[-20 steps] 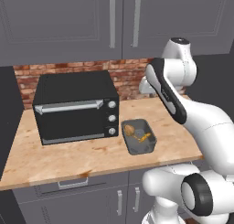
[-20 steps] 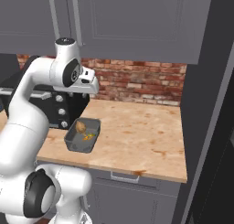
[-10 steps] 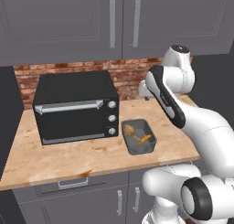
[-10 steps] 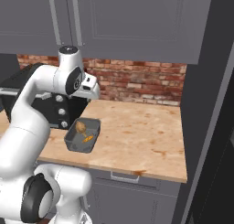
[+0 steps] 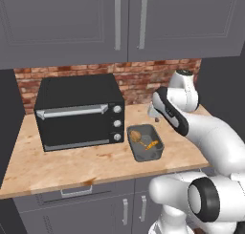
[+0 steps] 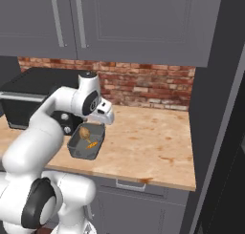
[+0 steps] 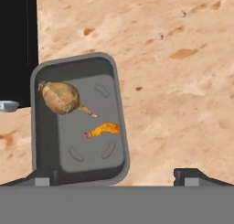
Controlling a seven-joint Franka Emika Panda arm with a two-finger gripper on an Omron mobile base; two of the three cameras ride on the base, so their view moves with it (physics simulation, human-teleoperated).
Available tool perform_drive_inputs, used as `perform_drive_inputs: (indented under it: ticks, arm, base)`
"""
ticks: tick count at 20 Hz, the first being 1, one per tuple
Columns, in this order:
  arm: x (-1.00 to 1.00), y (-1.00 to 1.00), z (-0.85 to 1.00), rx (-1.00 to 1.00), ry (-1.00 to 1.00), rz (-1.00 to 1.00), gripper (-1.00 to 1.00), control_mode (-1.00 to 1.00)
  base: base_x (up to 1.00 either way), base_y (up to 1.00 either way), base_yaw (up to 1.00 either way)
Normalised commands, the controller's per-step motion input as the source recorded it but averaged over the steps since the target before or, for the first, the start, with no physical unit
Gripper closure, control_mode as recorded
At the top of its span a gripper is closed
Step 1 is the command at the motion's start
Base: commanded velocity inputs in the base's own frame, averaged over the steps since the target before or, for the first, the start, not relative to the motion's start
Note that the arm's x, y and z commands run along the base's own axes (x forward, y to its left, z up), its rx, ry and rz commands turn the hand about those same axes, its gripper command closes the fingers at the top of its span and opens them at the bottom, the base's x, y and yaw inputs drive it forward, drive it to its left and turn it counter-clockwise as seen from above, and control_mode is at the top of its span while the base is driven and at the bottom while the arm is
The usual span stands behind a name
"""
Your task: Place the tupperware on the top shelf of the fridge. Make space for the tupperware among the existing items by rearranging them on the shelves if needed. Close the fridge door when finished.
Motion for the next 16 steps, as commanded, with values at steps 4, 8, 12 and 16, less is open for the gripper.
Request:
perform_drive_inputs:
  ticks: [4, 8, 12, 16]
  arm:
    - [0.2, 0.0, -0.51, 0.0, 0.14, -0.03, -1.0, -1.0]
    - [0.31, 0.02, -0.55, 0.0, 0.14, 0.0, -1.0, -1.0]
    - [0.45, 0.02, -0.36, 0.0, 0.15, 0.0, -1.0, -1.0]
    - [0.38, 0.0, -0.09, 0.0, 0.08, 0.0, -1.0, -1.0]
  base:
    - [0.0, 0.0, 0.0]
    - [0.0, 0.0, 0.0]
    - [0.0, 0.0, 0.0]
    - [0.0, 0.0, 0.0]
